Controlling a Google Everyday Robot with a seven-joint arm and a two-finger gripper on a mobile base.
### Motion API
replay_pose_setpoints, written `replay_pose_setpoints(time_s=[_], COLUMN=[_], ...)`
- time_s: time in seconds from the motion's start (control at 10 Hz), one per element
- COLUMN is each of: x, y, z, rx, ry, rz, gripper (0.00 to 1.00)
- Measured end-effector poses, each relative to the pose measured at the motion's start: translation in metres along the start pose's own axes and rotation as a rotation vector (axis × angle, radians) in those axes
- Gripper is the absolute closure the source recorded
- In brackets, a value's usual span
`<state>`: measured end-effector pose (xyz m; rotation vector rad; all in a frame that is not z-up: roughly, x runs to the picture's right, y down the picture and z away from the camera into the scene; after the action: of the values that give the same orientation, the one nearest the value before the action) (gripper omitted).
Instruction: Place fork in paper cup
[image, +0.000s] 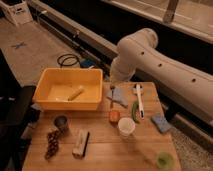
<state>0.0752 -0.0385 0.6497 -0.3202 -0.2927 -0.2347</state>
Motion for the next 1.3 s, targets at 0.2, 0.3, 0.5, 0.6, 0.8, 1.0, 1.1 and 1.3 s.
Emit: replay_pose_setpoints(time_s=[0.2,0.3,0.5,0.6,0.8,1.0,1.1,1.3], x=[0.034,0.052,0.077,0.087,0.092,0.091,0.091,0.082], y=[0.01,0.017,0.035,0.051,0.068,0.088,0.094,0.097], z=[-0.015,-0.021,-0.031,-0.034,-0.03,-0.015,-0.013,-0.006], rx=[0.024,0.038,0.053,0.054,0.047,0.034,0.033,0.031], ry=[0.001,0.001,0.004,0.006,0.008,-0.005,-0.011,-0.033], rz=[0.072,0.118,0.196,0.242,0.276,0.297,0.303,0.296], gripper=[1.0,1.0,1.0,1.0,1.0,1.0,1.0,1.0])
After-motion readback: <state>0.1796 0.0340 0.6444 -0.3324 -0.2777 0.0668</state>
